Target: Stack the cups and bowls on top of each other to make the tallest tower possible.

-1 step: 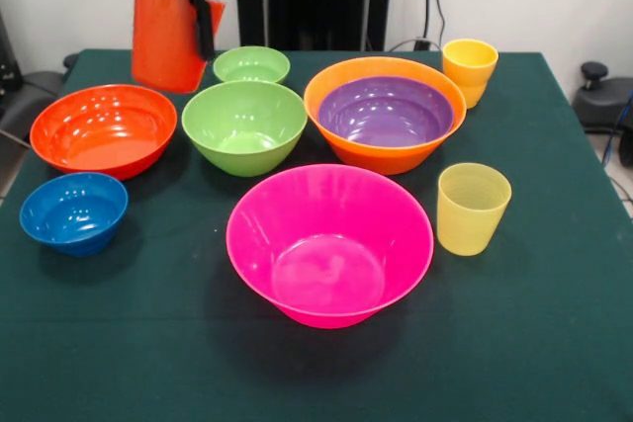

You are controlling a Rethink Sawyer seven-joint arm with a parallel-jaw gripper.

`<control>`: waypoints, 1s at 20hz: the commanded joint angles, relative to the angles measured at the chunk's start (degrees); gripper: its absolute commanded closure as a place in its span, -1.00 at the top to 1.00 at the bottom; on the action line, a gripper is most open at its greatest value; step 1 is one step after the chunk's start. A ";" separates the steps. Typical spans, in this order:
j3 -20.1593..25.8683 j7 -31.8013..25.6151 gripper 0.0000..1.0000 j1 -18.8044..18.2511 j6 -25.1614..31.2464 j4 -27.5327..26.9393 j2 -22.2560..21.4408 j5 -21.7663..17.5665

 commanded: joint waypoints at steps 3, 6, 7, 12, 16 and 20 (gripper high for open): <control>12.42 -1.60 -1.00 2.74 6.07 4.42 -0.60 7.38; 12.85 0.37 -1.00 4.30 4.03 5.33 1.04 8.77; 12.98 1.46 -1.00 4.80 3.96 5.45 1.94 9.58; 11.78 4.61 -1.00 7.22 3.45 4.42 4.47 11.03; 10.34 5.70 -1.00 9.02 2.57 4.29 5.15 11.24; 9.46 6.13 -1.00 10.24 1.06 5.26 5.69 11.69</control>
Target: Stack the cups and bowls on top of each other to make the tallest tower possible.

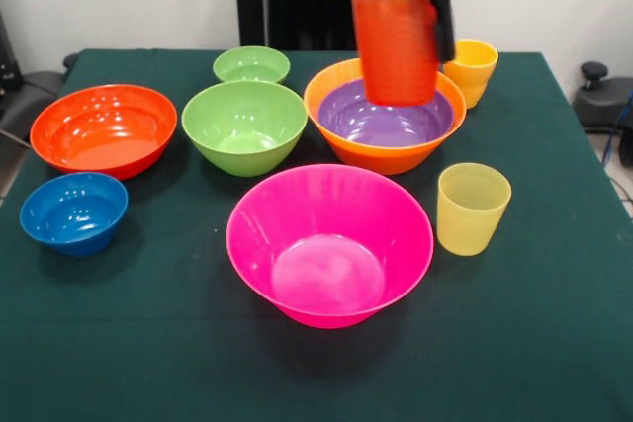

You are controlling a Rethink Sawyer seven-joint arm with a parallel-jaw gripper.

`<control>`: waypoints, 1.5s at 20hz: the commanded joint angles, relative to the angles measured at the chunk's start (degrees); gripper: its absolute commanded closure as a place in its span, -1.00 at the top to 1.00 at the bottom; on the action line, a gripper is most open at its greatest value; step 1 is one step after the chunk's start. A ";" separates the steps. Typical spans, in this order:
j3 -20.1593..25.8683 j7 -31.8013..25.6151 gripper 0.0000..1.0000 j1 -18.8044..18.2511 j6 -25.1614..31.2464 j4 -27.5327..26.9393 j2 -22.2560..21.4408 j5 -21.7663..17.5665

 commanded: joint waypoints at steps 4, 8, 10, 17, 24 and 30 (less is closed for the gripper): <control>0.21 9.62 -1.00 4.54 2.65 3.93 4.72 0.09; -1.16 10.92 -1.00 5.68 5.58 2.60 5.70 -0.03; -2.58 12.43 -1.00 6.39 8.48 1.62 5.91 -0.43; -6.48 13.76 -1.00 7.86 11.23 -0.25 8.72 -1.44; -8.04 12.73 -1.00 8.63 5.07 2.04 11.47 -0.34; -8.47 10.43 -1.00 8.34 2.02 3.05 13.08 -0.32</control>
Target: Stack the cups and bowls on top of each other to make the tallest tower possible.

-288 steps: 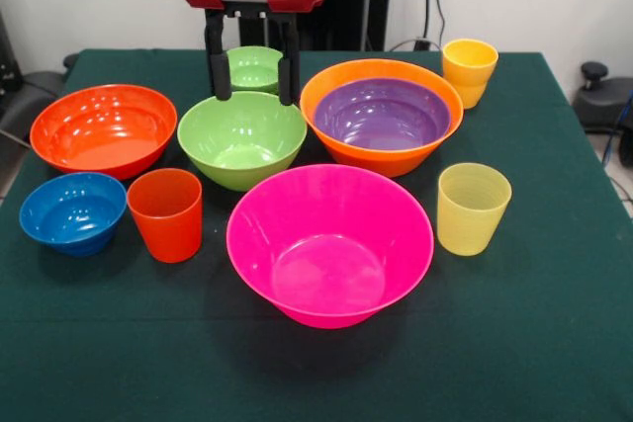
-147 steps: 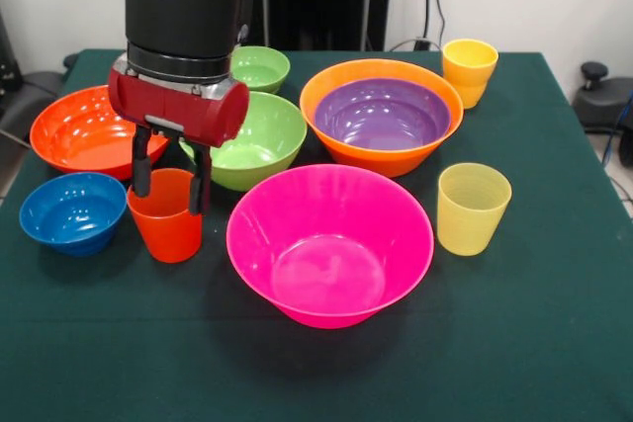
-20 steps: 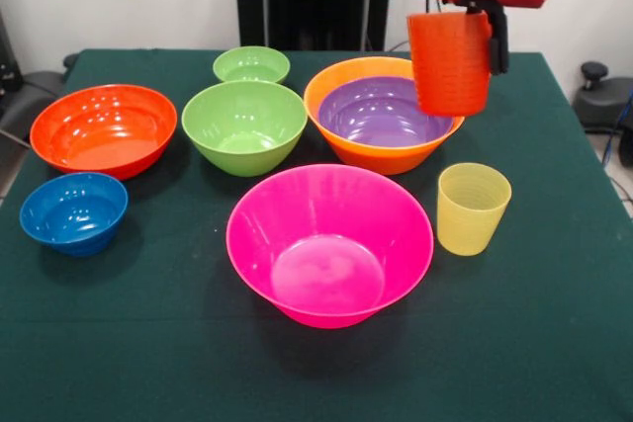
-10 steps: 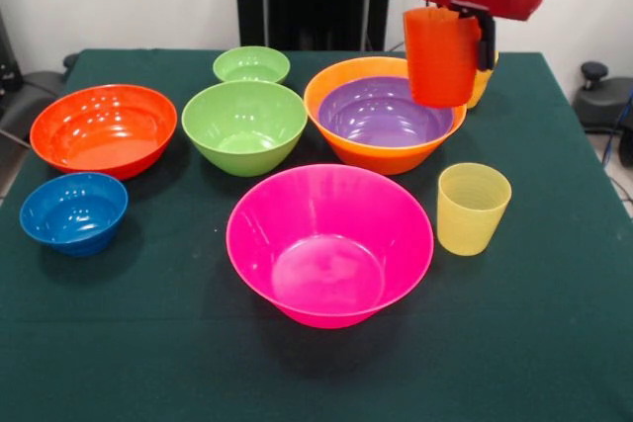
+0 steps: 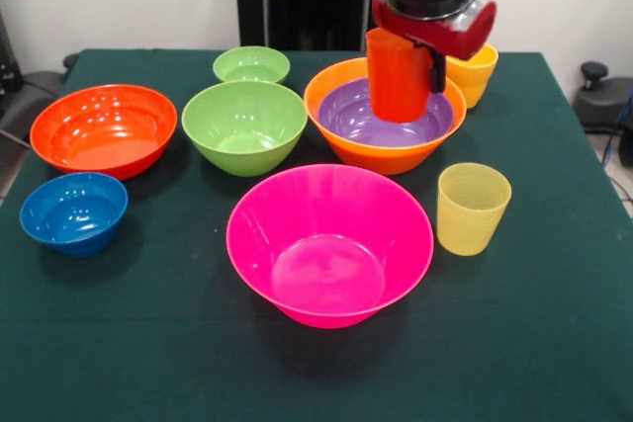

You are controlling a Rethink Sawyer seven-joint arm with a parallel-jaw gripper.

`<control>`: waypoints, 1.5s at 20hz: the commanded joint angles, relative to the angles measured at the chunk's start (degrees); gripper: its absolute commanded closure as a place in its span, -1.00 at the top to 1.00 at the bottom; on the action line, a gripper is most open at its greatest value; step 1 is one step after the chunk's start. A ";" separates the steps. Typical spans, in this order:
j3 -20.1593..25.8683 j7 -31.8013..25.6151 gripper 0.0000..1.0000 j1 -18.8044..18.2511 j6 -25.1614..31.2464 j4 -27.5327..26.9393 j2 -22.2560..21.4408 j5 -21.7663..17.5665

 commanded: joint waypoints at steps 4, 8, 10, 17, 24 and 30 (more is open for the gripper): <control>1.63 7.82 -1.00 0.39 -4.61 2.22 5.60 0.24; 2.52 7.18 -1.00 0.27 -4.02 4.61 4.63 1.46; 2.59 7.28 -1.00 0.42 -3.47 5.31 4.32 1.73; 3.58 6.37 -1.00 0.12 -4.31 6.26 5.25 2.43; 3.12 6.47 -1.00 0.53 -6.12 6.11 6.24 1.84; 3.29 6.29 -1.00 0.48 -8.95 5.22 7.56 1.68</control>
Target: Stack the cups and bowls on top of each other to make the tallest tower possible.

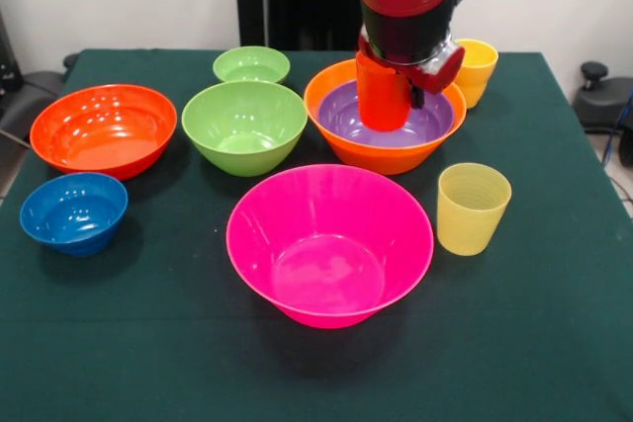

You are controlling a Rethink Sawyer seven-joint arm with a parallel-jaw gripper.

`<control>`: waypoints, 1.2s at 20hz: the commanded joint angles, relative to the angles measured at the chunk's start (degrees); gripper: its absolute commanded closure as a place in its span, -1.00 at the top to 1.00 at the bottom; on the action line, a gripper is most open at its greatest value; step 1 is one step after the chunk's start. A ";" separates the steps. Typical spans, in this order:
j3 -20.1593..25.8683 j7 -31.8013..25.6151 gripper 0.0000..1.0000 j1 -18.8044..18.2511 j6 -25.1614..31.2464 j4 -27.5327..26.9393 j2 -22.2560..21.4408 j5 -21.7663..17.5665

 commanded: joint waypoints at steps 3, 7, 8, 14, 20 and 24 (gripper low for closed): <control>4.36 6.60 -1.00 0.68 -7.57 1.50 2.28 1.20; 4.59 6.74 -1.00 1.10 -8.39 2.77 1.61 1.39; 4.56 6.85 -1.00 1.16 -8.55 2.93 1.58 1.40; 5.37 6.68 -1.00 1.09 -9.84 4.64 1.64 1.86; 6.20 6.35 -1.00 0.78 -9.99 5.68 1.73 2.38; 6.39 6.29 -1.00 0.88 -10.58 5.90 2.14 2.40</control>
